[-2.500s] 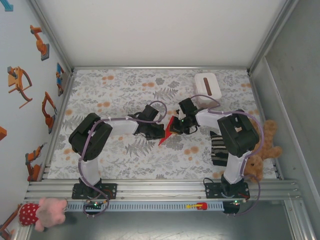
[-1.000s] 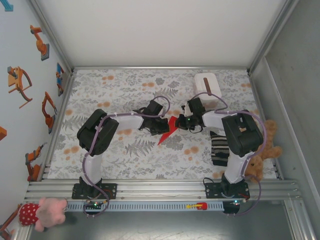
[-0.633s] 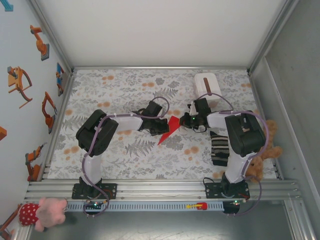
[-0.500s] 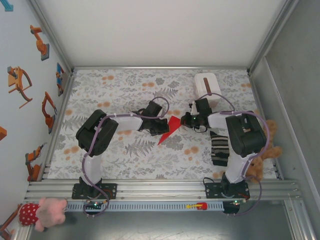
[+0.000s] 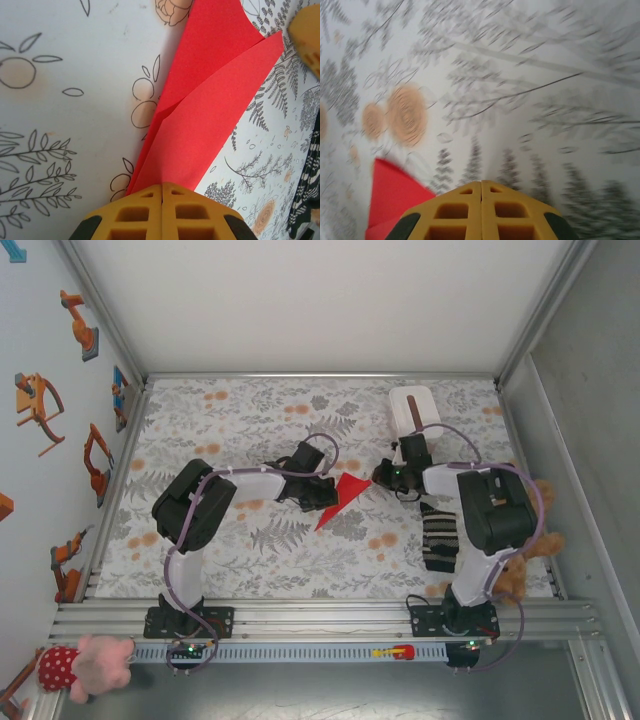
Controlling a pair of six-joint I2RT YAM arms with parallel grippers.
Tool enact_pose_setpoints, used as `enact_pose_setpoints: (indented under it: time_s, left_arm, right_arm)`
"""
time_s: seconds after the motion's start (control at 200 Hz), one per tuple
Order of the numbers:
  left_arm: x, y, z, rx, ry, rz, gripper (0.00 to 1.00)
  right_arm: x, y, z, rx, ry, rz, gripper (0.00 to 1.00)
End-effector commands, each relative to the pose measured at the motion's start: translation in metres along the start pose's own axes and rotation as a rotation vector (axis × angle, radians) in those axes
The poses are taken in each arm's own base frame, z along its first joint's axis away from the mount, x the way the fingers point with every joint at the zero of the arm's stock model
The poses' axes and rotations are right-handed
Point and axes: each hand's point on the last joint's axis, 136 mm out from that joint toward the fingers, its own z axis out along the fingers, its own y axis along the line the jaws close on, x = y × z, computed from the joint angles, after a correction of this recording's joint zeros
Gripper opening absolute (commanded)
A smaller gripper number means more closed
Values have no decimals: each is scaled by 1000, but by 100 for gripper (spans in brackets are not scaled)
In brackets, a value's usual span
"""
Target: Fold a paper plane with a square sheet of paper (pick it up from the middle)
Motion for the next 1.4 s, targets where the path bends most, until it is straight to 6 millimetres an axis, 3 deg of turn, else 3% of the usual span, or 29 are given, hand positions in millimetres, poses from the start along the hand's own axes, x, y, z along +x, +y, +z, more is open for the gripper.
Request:
enact_pose_setpoints:
  time_s: [0.0, 0.195, 0.3, 0.396, 0.526, 0.696, 0.906, 1.137, 1.392]
  left_arm:
    - [31, 31, 3, -123, 121, -30, 5]
    - [12, -2, -15, -38, 63, 12, 17]
    - [-3, -22, -39, 12, 0, 28, 30]
    - [-15, -23, -66, 11, -73, 35, 40]
    - [-25, 0, -105, -83, -173, 41, 54]
    - [-30, 48, -157, -274, -313, 30, 78]
    - [-27, 90, -202, -415, -408, 15, 100]
    - [-23, 118, -238, -527, -463, 25, 96]
    - [-16, 131, -250, -541, -489, 37, 96]
  right_arm:
    - [-10, -9, -17, 53, -64, 5, 7]
    - [-5, 14, -40, -18, -72, 0, 11]
    - [6, 31, -53, -34, -53, -20, 14]
    - [20, 40, -62, -10, -25, -24, 22]
    - [43, 52, -66, 57, 24, -37, 34]
    - [64, 69, -69, 165, 40, -28, 44]
    - [81, 96, -58, 279, 34, -6, 55]
    - [79, 108, -46, 367, -12, 16, 60]
    - [82, 104, -29, 426, -15, 97, 58]
